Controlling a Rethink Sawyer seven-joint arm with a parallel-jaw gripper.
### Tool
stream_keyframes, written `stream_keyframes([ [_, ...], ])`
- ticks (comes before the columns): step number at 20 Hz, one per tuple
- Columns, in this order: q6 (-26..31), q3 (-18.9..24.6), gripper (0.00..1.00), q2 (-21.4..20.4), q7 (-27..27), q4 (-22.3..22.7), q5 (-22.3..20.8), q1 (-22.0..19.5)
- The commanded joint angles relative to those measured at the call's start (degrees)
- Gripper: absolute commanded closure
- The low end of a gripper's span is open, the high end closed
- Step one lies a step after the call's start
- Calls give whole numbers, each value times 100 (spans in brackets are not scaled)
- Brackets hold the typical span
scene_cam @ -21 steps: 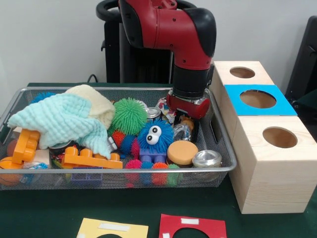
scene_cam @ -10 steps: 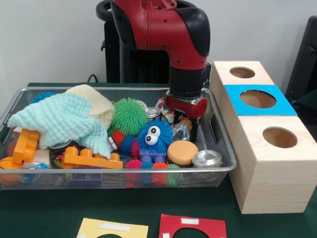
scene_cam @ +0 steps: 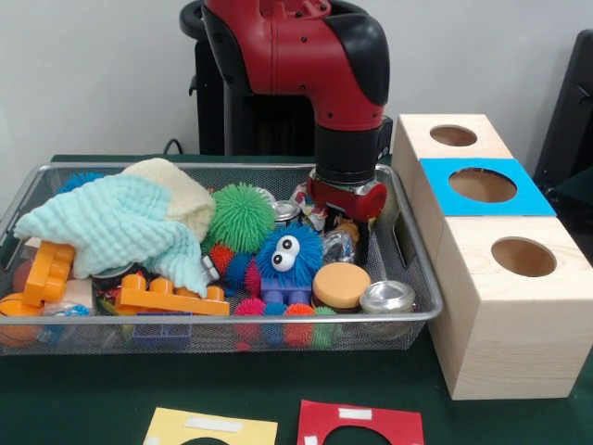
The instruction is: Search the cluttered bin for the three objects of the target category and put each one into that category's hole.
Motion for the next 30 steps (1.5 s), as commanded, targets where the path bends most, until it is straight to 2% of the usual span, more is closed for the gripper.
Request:
stream_keyframes([
  [1,257,448,0,593,160,456,-331,-65],
  [8,223,345,0,663,98,389,-391,90],
  [10,-84,217,0,721,294,401,-315,223],
  [12,136,294,0,711,-27,280,-525,137],
  [14,189,343,0,656,-42,329,-558,70],
  [16,258,229,0,632,-63,289,-582,192],
  [19,-272,-120,0,671,212,258,-513,461],
  [22,42,-181,0,560,153,249,-452,519],
  [26,-236,-658,0,502,551,372,-88,1009],
  [30,-313,-782,0,498,605,411,-32,1140],
])
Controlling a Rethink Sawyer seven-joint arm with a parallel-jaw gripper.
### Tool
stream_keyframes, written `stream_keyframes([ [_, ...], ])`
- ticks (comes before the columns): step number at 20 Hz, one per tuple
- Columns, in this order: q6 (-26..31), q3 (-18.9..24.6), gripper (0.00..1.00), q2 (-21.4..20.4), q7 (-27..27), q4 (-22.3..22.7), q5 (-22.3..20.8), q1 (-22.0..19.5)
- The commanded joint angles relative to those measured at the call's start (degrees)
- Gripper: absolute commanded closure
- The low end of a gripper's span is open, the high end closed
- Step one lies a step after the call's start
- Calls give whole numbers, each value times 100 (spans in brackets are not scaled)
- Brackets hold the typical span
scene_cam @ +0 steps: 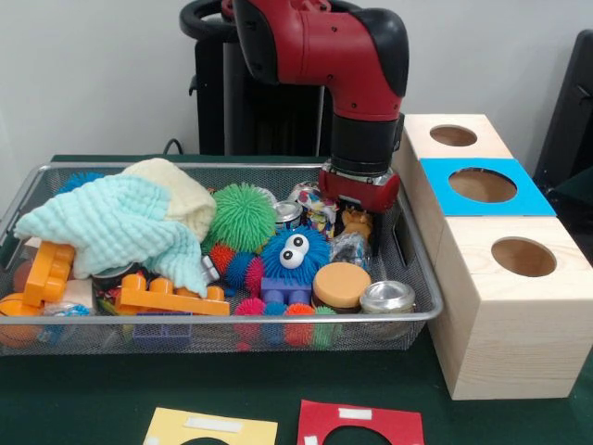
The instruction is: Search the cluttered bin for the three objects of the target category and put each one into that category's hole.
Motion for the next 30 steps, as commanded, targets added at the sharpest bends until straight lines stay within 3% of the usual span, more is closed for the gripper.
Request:
stream_keyframes([
  [1,125,-212,0,423,598,415,142,283],
  [10,201,-264,0,286,578,471,116,303],
  [16,-83,-435,0,366,727,434,237,489],
  [30,389,-443,0,27,605,545,249,430],
])
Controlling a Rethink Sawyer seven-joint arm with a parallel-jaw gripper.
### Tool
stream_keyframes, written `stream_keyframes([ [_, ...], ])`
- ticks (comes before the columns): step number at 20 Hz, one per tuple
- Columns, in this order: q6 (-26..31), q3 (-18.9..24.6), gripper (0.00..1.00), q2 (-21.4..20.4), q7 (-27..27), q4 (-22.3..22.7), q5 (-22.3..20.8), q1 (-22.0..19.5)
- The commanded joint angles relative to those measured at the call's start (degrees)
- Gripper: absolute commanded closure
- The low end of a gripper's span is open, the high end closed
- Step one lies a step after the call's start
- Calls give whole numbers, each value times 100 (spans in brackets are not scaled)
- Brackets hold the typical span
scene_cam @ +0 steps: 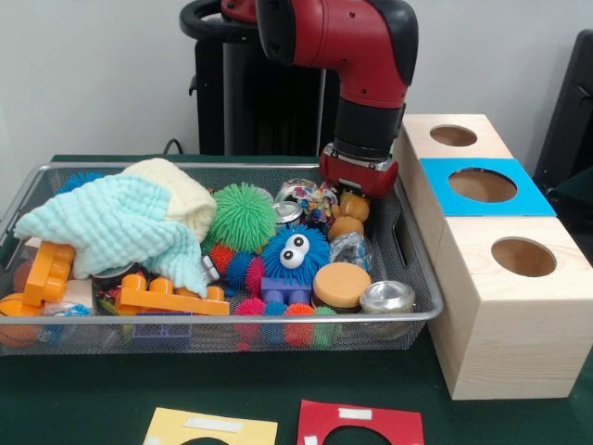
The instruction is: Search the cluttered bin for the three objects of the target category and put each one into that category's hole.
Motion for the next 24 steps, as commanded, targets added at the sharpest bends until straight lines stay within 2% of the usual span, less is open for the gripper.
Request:
stream_keyframes([
  [1,433,97,0,45,549,370,157,-178],
  [10,517,240,0,-42,461,456,90,-366],
  [13,536,88,0,-31,476,410,171,-216],
  [14,515,14,100,-18,503,394,215,-142],
  [16,878,178,100,-129,339,387,174,-317],
  [24,1162,522,100,-346,121,445,8,-715],
])
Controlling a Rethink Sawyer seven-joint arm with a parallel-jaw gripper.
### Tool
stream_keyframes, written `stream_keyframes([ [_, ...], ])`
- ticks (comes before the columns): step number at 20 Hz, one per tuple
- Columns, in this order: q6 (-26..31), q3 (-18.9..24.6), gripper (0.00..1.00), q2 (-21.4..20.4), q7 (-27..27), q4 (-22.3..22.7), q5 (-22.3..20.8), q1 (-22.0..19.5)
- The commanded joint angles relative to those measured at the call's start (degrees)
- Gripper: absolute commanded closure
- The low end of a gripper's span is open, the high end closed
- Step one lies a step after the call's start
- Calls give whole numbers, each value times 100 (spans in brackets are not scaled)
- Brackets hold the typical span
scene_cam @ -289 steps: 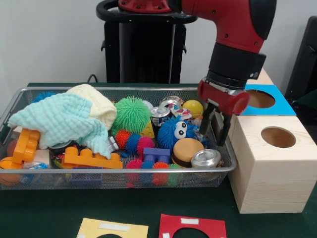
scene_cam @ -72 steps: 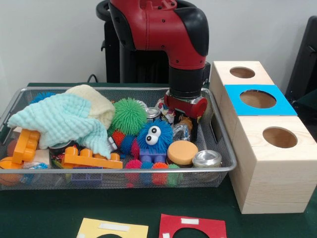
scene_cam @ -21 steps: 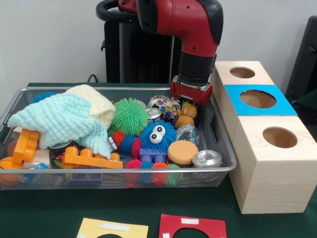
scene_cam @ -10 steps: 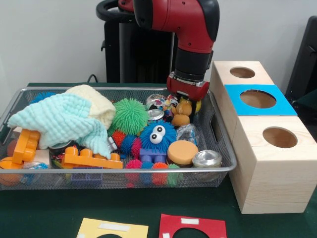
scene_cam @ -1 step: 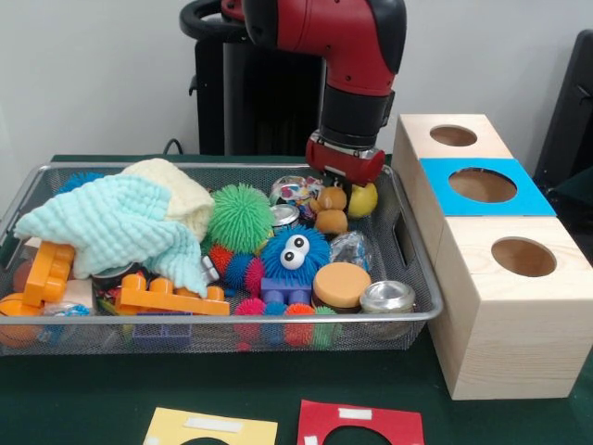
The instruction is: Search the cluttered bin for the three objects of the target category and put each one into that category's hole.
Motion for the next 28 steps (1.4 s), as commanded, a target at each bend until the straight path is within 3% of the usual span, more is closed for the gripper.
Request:
stream_keyframes([
  [1,936,526,100,-93,106,188,-47,-446],
  [5,1075,628,100,-220,95,198,-35,-539],
  [10,2138,1026,100,-1457,-165,570,126,-944],
  [12,2362,1151,100,-1712,-232,611,160,-1069],
  [14,2301,1205,100,-1619,-205,537,125,-1150],
  [19,1764,1007,100,-884,65,64,-47,-984],
  [24,2483,1116,100,-1346,-170,-127,106,-1151],
  [28,2566,1141,100,-1239,-232,-479,136,-1237],
])
